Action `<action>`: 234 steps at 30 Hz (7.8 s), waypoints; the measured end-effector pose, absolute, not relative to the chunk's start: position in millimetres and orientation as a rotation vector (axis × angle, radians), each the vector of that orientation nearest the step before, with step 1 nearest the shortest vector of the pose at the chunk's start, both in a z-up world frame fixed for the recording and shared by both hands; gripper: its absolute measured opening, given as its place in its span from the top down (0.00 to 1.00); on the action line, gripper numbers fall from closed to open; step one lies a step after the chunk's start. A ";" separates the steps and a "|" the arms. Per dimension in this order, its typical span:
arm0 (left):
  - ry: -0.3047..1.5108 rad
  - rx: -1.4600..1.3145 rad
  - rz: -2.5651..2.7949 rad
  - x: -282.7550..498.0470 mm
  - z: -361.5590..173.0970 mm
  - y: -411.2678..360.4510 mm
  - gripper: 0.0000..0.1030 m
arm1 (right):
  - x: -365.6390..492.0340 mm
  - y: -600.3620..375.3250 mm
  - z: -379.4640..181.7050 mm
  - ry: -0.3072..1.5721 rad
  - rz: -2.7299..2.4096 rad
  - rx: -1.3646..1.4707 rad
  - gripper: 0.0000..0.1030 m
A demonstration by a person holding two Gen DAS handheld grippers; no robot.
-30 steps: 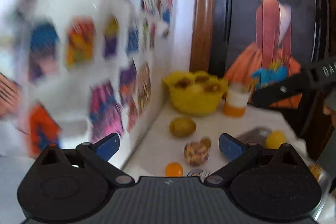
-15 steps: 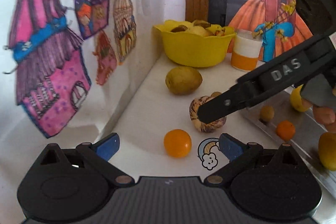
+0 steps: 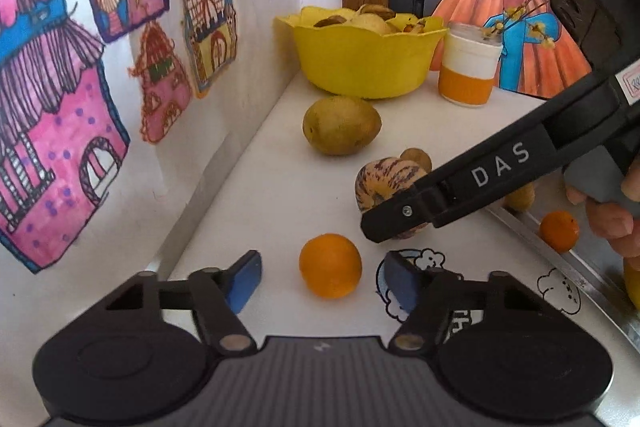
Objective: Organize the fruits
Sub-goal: 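Grasp the second mandarin orange with the left tool while the right tool grasps the striped pepino, then carry the orange into the tray and open the left tool while the right tool releases the pepino there, then lift both open tools away from the tray toward the remaining fruits, then grasp the yellow pear with the left tool while the right tool grasps the small brown kiwi, then carry the pear into the tray and open the left tool while the right tool releases the kiwi there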
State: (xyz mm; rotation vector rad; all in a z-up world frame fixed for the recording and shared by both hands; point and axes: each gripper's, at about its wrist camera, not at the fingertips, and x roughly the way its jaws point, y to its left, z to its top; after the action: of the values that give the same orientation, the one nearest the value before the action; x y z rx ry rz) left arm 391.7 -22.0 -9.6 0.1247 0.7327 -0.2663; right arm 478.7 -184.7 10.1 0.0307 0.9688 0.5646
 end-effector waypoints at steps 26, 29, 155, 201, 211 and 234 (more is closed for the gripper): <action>0.694 0.126 -0.328 371.2 27.0 -70.5 0.65 | 406.9 -301.7 55.2 0.824 0.465 0.100 0.54; 0.692 0.106 -0.368 368.6 29.3 -85.6 0.65 | 393.4 -323.7 55.8 0.837 0.433 0.100 0.54; 0.713 -0.010 -0.151 491.6 3.9 -56.4 0.01 | 473.2 -204.4 9.7 0.735 0.572 -0.354 0.22; 0.838 -0.046 -0.279 470.9 11.7 -67.8 0.39 | 400.4 -248.0 47.9 0.644 0.586 -0.359 0.71; 0.790 -0.096 -0.346 447.6 37.1 -97.3 0.39 | 358.8 -314.3 53.5 0.659 0.504 -0.253 0.71; 0.861 -0.011 -0.505 411.0 26.5 -190.2 0.38 | 331.2 -346.0 29.0 0.646 0.407 -0.229 0.71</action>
State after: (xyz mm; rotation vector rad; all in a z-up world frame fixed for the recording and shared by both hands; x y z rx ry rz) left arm 411.0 -190.2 26.5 -0.0111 0.8610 -0.5050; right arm 331.2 -346.0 29.0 -0.2293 0.6463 0.4068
